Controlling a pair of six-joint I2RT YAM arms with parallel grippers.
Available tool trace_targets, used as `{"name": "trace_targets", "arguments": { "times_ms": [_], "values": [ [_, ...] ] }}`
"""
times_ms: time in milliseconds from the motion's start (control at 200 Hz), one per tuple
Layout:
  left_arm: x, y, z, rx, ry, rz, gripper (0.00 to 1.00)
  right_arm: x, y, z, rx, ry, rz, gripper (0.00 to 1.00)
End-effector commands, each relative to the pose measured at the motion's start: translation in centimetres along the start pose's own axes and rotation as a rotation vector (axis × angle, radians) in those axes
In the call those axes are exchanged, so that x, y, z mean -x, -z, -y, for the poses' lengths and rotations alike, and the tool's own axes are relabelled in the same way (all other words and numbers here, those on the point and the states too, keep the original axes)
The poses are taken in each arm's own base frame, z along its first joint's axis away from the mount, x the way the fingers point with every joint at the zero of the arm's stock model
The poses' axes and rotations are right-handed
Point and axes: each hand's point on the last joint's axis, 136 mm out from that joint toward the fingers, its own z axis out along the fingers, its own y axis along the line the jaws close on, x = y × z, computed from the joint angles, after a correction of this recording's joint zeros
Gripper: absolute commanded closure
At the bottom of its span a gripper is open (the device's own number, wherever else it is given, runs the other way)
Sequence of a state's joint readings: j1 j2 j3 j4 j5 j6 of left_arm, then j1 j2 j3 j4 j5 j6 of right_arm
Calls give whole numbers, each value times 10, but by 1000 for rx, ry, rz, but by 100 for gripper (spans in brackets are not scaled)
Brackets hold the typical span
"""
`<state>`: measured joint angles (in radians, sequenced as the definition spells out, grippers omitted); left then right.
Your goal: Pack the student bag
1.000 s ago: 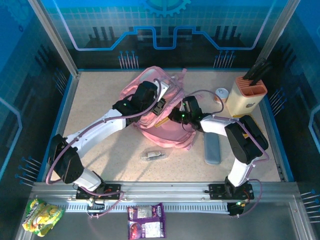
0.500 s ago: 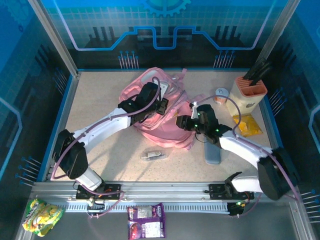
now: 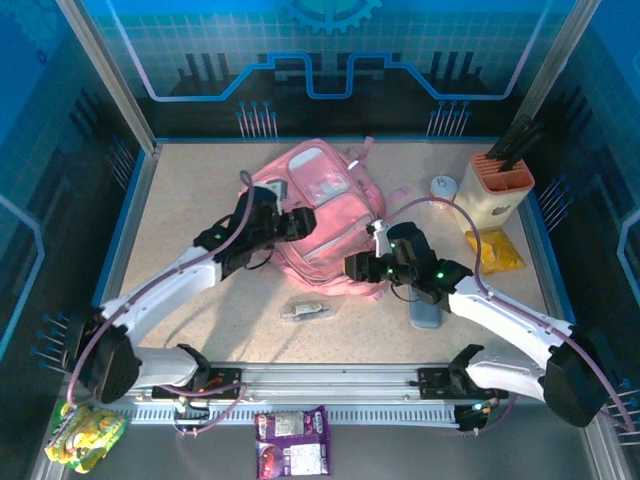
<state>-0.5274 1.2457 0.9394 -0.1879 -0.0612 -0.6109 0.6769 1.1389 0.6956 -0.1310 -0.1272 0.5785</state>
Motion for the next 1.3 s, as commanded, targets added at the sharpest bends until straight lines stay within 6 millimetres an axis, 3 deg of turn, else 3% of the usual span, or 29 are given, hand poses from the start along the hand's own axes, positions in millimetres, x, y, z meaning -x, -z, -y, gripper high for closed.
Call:
{"name": "trace_targets", "arguments": {
  "times_ms": [0,105,195,420,860,1011,1151,1296],
  "values": [
    [-10,10,-49,102,197,17,31,-23,-11,-12,25,-13,-97,47],
    [-27,15,-100,197,346,12,28,-46,-22,-9,4,-54,-167,45],
    [-37,13,-131,241,431,22,27,-62,-30,-7,-16,-69,-212,44],
    [-35,-15,-169,270,557,0,30,-83,-40,2,-62,-73,-268,43],
    [-40,-71,-194,318,615,-61,50,-90,-50,14,-104,-101,-292,41],
    [-38,-87,-187,254,622,-73,69,-85,-58,19,-122,-95,-295,41],
    [-35,-85,-183,236,608,-64,95,-69,-70,31,-152,-99,-267,37],
    [-37,-68,-183,257,593,-58,100,-42,-89,44,-179,-81,-212,33]
  ]
}}
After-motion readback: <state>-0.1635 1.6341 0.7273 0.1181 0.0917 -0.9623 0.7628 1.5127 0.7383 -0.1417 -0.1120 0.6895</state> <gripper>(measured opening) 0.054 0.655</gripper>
